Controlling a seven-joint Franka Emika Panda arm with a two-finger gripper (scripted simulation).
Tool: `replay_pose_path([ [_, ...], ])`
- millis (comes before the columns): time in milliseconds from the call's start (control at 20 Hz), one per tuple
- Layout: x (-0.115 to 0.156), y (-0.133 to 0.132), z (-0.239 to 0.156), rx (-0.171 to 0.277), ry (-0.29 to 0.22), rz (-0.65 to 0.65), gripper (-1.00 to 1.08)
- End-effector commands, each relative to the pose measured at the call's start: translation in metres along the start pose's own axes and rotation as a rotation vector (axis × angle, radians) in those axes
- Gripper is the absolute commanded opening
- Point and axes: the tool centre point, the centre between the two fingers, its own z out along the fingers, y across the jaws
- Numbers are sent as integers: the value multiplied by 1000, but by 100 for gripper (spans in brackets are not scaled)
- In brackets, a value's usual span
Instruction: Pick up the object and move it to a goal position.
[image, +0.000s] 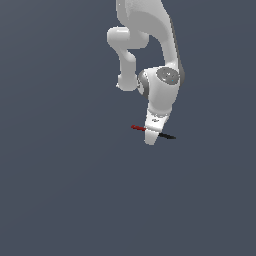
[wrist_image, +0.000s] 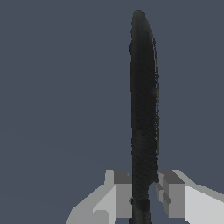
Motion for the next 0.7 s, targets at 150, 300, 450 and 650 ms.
replay_pose_path([
  [150,15,-26,-29,0,0,2,-100],
  [300,21,-36,-40,0,0,2,-100],
  [450,26,-42,-47,1,1,2,-100],
  [650,28,-44,-51,1,2,3,-100],
])
